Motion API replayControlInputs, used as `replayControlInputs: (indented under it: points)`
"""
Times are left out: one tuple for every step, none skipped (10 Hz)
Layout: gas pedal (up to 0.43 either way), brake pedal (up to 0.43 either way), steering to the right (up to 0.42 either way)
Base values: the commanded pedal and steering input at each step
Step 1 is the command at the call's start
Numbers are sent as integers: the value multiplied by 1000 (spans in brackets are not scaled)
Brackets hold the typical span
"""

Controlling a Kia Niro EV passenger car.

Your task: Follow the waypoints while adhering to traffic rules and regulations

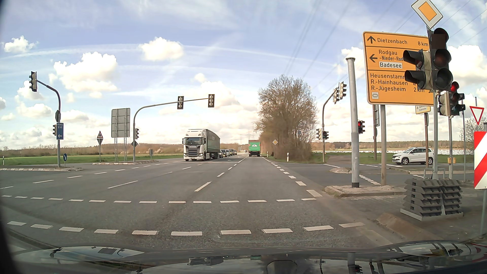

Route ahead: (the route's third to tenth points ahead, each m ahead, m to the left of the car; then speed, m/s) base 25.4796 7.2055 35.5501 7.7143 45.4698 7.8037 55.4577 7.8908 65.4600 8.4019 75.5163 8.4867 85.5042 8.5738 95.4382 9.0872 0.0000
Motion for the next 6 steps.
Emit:
replayControlInputs:
  points:
    - [0,311,-4]
    - [0,311,-4]
    - [0,311,-4]
    - [0,311,-4]
    - [0,311,-4]
    - [0,311,-4]
